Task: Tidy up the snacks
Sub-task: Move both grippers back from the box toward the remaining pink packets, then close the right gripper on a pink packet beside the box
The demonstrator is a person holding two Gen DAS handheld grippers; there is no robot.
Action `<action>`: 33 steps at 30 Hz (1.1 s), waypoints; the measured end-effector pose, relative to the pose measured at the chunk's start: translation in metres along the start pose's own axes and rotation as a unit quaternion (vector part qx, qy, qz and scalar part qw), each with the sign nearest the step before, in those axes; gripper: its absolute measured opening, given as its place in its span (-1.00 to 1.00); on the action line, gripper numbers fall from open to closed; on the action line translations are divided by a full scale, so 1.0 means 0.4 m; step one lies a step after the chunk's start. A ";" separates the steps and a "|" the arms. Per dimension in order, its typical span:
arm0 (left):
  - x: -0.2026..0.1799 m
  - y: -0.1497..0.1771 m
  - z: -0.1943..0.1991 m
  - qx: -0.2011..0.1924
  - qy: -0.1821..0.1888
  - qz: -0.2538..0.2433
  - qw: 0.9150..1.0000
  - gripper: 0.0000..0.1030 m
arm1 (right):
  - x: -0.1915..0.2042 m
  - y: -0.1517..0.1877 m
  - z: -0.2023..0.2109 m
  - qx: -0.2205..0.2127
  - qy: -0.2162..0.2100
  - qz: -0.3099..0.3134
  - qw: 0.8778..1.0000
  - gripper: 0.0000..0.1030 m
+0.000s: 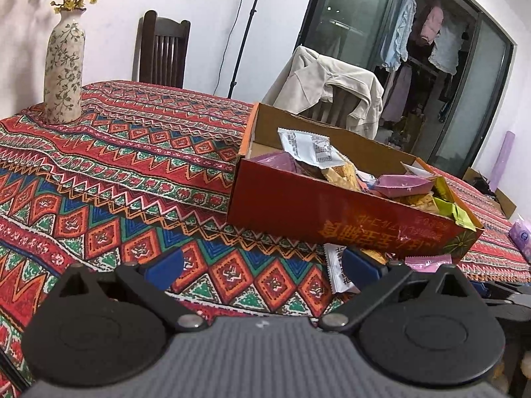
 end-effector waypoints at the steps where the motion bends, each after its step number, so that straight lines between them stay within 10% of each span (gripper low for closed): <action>1: 0.000 0.000 -0.001 0.001 -0.001 0.000 1.000 1.00 | -0.001 0.002 0.005 -0.003 -0.003 0.001 1.000 0.17; 33: -0.284 -0.041 -0.137 0.067 -0.046 -0.108 0.991 1.00 | -0.132 -0.002 0.081 -0.065 -0.013 -0.112 0.991 0.17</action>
Point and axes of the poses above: each gripper's, at about its wrist camera, not at the fingertips, and z roughly against the way its jaws point, x to its left, y to its underside, the point moved 1 cm from there along -z, roughly the way its jaws point, and after that the axes turned 11 degrees about -z, right-handed, at the moved point
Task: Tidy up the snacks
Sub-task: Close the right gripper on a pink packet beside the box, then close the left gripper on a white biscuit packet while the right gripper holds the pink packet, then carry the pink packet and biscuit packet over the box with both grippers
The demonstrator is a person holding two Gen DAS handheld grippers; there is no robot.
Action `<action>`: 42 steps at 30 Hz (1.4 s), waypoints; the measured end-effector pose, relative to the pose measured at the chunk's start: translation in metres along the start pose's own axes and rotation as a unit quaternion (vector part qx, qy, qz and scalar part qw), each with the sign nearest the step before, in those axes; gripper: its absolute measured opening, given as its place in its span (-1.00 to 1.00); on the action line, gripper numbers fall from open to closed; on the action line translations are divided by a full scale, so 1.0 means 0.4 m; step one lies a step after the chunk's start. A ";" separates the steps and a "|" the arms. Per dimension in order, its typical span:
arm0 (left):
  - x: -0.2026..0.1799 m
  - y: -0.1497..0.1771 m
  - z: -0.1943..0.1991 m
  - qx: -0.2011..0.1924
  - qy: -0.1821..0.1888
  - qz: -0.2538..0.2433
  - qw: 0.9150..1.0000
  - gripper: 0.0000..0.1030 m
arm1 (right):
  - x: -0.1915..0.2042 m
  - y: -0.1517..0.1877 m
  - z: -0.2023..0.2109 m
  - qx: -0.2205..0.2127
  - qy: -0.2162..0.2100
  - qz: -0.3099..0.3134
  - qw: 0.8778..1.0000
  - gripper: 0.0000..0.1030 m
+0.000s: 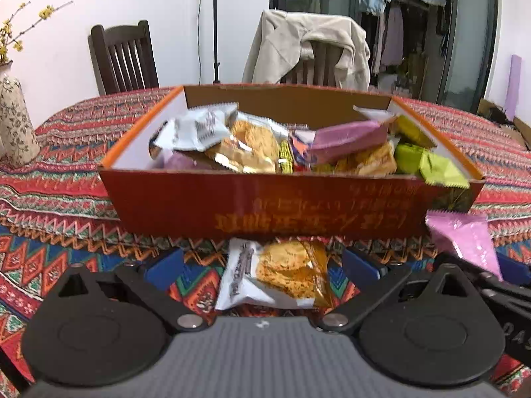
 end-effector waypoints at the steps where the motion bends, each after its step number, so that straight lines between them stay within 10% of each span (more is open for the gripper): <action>1: 0.000 0.002 -0.004 0.002 -0.002 0.001 1.000 1.00 | -0.001 0.000 0.000 0.001 0.000 0.000 1.000 0.17; 12: -0.008 0.019 -0.033 0.010 -0.005 -0.004 1.000 0.98 | 0.006 0.004 -0.006 0.002 0.003 0.002 1.000 0.17; 20: -0.004 0.022 -0.023 -0.002 0.010 -0.004 1.000 0.32 | 0.010 0.006 -0.009 0.001 -0.006 0.003 1.000 0.17; 42: 0.053 0.050 0.102 -0.052 0.029 0.022 0.998 0.31 | 0.017 0.008 0.009 -0.013 -0.035 0.008 0.999 0.17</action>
Point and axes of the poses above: each gripper's, at about its wrist camera, not at the fingertips, and z roughly against the way its jaws point, x to its left, y to its underside, the point moved 1 cm from there along -z, roughly the way its jaws point, and after that the axes turned 11 degrees about -z, right-handed, at the moved point
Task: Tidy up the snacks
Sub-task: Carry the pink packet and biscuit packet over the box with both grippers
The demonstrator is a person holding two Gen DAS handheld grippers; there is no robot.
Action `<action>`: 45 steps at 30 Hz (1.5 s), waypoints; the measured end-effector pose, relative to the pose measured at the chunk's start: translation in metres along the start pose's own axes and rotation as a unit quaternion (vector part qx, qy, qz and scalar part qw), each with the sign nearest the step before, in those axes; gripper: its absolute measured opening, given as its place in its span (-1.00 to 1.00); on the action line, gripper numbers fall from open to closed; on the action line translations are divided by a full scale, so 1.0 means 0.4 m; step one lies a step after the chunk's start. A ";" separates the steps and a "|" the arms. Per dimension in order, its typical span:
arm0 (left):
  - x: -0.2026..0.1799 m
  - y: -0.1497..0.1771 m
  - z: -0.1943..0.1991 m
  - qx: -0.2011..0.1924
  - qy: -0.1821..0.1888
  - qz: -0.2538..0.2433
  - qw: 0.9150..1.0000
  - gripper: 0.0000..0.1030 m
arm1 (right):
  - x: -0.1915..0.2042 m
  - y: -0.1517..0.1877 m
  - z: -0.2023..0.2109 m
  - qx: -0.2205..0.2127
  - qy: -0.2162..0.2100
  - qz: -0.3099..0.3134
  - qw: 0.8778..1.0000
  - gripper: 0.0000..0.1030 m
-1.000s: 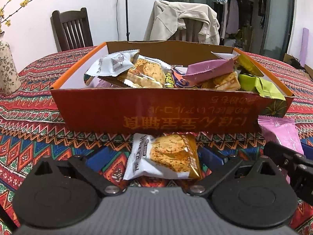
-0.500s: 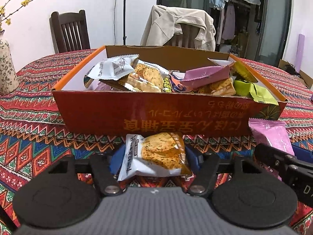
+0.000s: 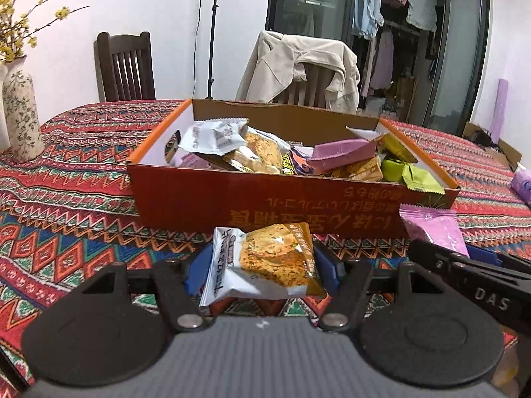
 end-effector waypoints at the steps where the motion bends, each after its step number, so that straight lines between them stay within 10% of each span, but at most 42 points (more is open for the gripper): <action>1: 0.006 0.001 0.008 -0.003 0.001 0.002 1.000 0.31 | 0.003 0.001 0.001 -0.001 0.002 0.003 1.000 0.17; 25: 0.060 -0.106 0.173 -0.109 0.035 -0.011 0.993 0.31 | 0.071 -0.067 0.142 -0.056 -0.015 0.049 0.997 0.17; 45: 0.079 -0.297 0.055 -0.133 0.003 0.028 0.991 0.31 | 0.147 -0.254 0.003 -0.070 -0.002 0.049 0.996 0.17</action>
Point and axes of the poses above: each gripper's, at about its wrist camera, not at the fingertips, and z roughly against the way its jaws point, x to its left, y to its underside, the point moved 1 cm from there along -z, roughly the way its jaws point, and after that the axes turned 11 degrees about -z, right-handed, at the moved point
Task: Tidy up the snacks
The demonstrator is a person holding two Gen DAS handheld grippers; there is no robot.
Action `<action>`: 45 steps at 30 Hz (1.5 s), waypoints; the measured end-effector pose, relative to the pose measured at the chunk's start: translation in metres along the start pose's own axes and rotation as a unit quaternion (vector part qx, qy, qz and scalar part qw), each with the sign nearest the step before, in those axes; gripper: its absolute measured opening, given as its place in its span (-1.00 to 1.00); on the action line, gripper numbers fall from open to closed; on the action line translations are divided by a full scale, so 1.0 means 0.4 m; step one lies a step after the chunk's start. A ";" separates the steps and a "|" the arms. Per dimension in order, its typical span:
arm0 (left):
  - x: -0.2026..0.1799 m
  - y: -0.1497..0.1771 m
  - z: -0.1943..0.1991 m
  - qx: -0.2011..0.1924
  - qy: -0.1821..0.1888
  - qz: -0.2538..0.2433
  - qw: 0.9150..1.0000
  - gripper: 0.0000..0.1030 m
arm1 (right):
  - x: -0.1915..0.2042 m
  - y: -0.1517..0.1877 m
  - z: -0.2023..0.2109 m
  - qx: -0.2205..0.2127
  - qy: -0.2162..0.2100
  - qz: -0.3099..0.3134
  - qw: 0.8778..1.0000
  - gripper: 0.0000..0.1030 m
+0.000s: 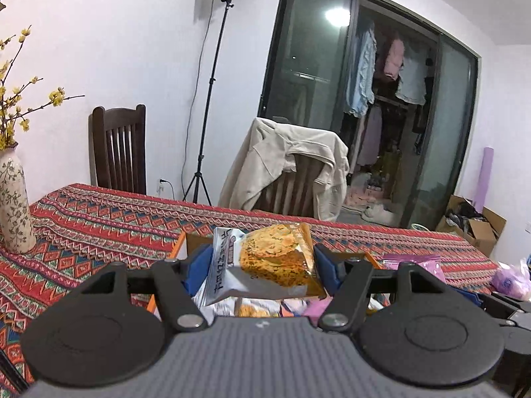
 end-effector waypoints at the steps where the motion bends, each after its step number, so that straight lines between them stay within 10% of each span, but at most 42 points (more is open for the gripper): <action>1: 0.001 -0.005 -0.011 -0.001 -0.003 0.000 1.000 0.31 | 0.004 -0.007 -0.016 0.002 0.000 0.001 1.000 0.17; 24: 0.048 0.091 -0.234 0.038 -0.043 -0.013 0.998 0.36 | -0.037 0.032 -0.245 0.033 -0.005 -0.008 0.999 0.20; 31: 0.053 0.094 -0.206 0.009 -0.043 -0.004 0.999 1.00 | -0.041 0.041 -0.237 0.027 -0.008 0.001 1.000 0.99; 45: 0.044 0.059 -0.112 -0.029 -0.033 -0.005 0.999 1.00 | -0.037 0.041 -0.192 0.012 -0.001 0.007 1.000 1.00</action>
Point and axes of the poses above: each gripper's, at about its wrist camera, not at the fingertips, and z roughly against the way its jaws point, x to its left, y to its underside, the point moved 1 cm from there along -z, roughly the way its jaws point, and after that the axes turned 11 degrees about -z, right-handed, at the moved point
